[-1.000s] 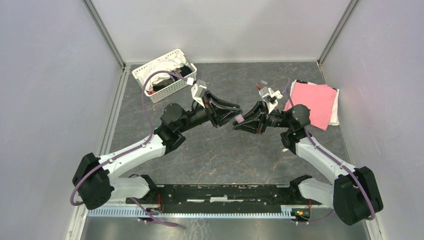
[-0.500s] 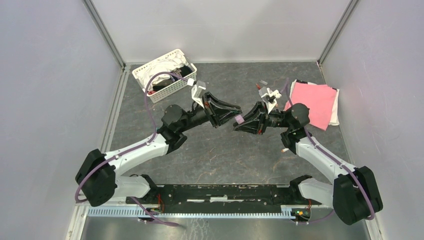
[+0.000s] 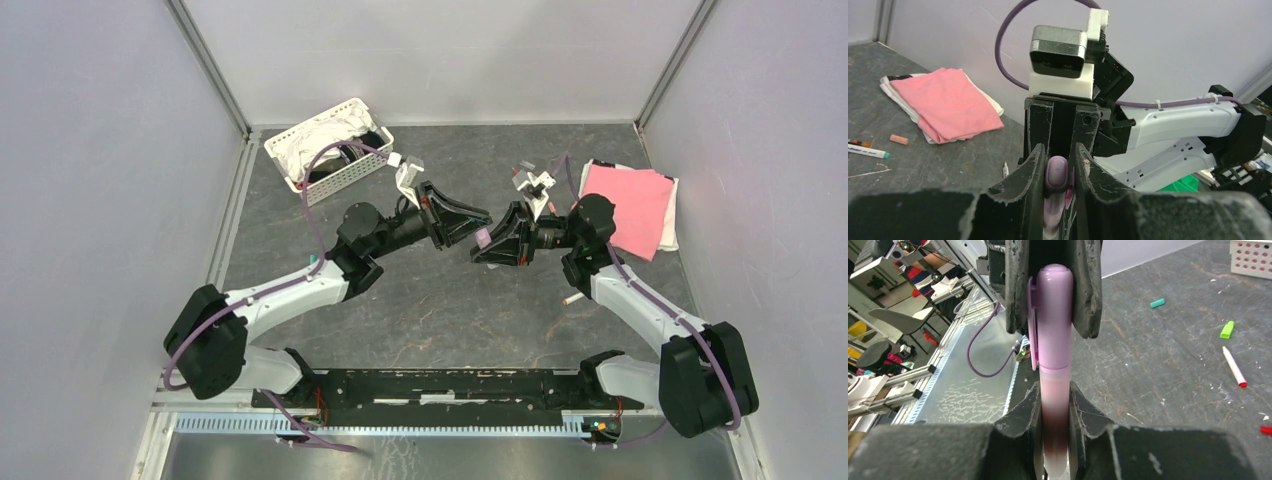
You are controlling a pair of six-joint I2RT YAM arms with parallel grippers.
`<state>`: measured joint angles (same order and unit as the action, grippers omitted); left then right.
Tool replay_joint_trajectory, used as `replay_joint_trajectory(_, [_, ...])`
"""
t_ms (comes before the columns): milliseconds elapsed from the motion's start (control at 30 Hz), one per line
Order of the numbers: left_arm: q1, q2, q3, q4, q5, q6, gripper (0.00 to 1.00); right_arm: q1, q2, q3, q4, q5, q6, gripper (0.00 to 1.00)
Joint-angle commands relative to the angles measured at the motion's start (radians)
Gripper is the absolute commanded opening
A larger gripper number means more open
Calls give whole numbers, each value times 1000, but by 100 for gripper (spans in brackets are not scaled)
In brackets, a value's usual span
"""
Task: Insert the pens into the pen caps
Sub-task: Press the pen cap onto the pen.
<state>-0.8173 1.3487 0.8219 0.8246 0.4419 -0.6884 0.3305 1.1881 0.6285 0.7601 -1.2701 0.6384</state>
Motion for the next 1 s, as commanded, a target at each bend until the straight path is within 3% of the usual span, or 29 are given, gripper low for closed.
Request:
replay_joint_trajectory(0, [-120,94,-72,-94,321,-113,2,13,-7,102,154,149,1,0])
replay_joint_trajectory(67, [-121,144,-109,135,394,-251,2,12,-3,67,393,155,177,0])
replay_joint_trajectory(133, [-121,190,-127,312,432,-354,2,8,-5,84,419,156,209,0])
replay_joint_trajectory(167, [-122,193,-129,287,430,-336,2,3,-4,94,398,158,200,0])
replay_joint_trajectory(267, [-142,120,-82,-170,353,-23,2,-12,-6,101,367,169,183,0])
replay_joint_trajectory(300, [-150,111,-72,-255,339,12,2,-14,-4,104,332,169,152,0])
replay_joint_trajectory(433, [-152,89,-85,-352,337,57,2,-12,-4,139,130,169,-10,0])
replay_joint_trajectory(600, [-143,39,-55,-382,197,61,2,25,-17,196,-284,161,-368,0])
replay_joint_trajectory(667, [-119,8,-33,-383,127,56,3,26,-29,187,-365,163,-456,0])
replay_joint_trajectory(767, [-80,-47,-13,-358,25,45,14,28,-44,158,-425,160,-522,0])
replay_joint_trajectory(867, [-59,-112,-10,-298,-69,34,42,27,-58,116,-429,148,-541,0])
replay_joint_trajectory(967, [-54,-173,-4,-292,-150,63,62,25,-67,105,-475,140,-595,0])
